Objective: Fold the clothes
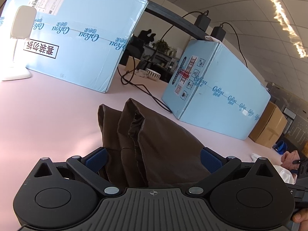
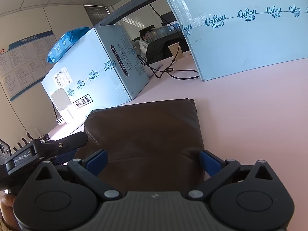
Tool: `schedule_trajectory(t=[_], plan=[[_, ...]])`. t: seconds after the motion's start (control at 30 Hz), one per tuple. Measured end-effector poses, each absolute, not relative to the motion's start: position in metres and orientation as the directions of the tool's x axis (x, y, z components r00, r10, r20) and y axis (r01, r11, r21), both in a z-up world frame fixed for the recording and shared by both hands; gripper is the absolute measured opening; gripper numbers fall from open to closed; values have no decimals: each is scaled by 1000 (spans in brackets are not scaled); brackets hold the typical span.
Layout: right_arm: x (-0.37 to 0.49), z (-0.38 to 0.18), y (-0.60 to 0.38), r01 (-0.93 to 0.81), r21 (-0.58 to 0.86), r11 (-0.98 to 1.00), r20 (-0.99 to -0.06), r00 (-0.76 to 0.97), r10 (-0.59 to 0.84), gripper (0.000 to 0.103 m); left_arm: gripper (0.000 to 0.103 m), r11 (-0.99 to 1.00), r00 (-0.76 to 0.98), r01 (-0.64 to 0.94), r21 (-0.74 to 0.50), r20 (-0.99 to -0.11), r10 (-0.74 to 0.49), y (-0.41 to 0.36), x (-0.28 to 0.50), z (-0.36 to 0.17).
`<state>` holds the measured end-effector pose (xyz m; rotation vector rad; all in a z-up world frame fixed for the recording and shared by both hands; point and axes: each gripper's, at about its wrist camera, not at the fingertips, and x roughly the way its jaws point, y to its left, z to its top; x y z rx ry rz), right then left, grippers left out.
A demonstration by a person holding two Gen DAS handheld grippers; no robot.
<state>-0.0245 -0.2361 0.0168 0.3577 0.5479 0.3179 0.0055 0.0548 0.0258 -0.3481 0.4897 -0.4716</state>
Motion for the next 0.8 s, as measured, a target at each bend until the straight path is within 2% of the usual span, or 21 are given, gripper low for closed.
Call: schedule_trajectory(t=[0.67, 0.8], plan=[[-27, 25, -236, -234, 394, 889, -436, 804, 404, 103, 103, 843, 781, 343, -414, -373, -501, 53, 4, 27], [-39, 46, -253, -317, 380, 869, -292, 850, 438, 103, 103, 848, 782, 343, -405, -376, -496, 52, 4, 28]])
